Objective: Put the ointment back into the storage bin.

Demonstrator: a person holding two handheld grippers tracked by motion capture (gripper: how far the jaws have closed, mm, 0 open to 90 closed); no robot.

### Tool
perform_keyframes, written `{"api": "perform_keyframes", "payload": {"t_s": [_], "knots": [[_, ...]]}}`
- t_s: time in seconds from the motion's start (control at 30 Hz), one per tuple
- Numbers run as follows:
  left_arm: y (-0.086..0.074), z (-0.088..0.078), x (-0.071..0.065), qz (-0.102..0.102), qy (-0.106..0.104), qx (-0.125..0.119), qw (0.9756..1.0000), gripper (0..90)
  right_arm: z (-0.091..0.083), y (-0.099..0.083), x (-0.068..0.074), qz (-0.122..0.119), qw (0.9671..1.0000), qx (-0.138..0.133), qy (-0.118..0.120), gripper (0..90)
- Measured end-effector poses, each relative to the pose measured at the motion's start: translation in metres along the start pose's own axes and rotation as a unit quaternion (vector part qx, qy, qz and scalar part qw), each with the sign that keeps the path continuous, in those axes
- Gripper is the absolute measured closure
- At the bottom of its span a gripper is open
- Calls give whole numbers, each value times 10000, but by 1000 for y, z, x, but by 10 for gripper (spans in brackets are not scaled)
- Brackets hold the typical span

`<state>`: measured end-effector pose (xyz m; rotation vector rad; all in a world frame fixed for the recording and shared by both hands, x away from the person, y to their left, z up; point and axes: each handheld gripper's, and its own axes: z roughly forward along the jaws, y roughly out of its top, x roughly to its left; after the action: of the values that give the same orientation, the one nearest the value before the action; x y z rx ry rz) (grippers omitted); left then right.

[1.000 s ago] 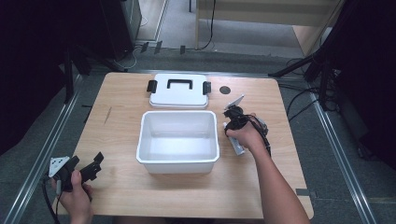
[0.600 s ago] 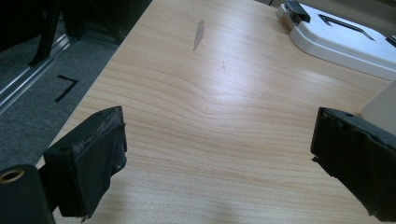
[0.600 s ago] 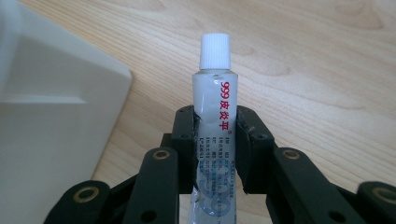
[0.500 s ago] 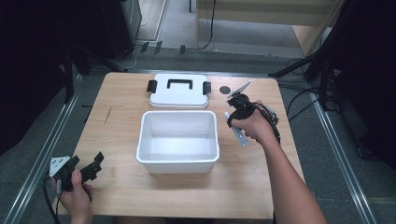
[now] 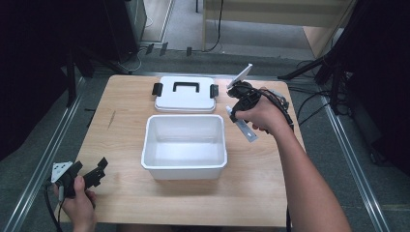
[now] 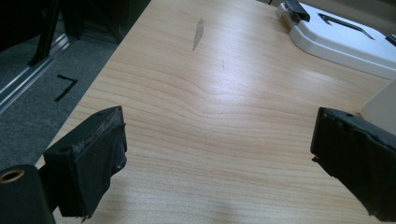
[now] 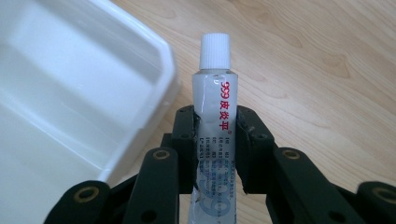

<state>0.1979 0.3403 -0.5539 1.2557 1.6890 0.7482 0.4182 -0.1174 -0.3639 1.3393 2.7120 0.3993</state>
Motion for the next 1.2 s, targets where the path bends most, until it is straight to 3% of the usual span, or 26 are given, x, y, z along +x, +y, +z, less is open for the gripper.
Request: {"api": "perform_keyframes", "payload": {"t_s": [0.3, 0.67, 0.93, 1.2], "knots": [[0, 0, 0, -4, -1, 16, 10000, 40, -11, 19, 34, -380, 9991, -44, 175, 726], [0, 0, 1, -16, -16, 22, 10000, 40, 4, 30, 73, -750, 9953, -248, 562, 725], [0, 0, 1, -5, -13, 23, 10000, 40, 22, 29, 79, -808, 9928, -400, 788, 724], [0, 1, 0, -1, -8, 28, 10000, 40, 41, 29, 80, -806, 9923, -529, 775, 723]]}}
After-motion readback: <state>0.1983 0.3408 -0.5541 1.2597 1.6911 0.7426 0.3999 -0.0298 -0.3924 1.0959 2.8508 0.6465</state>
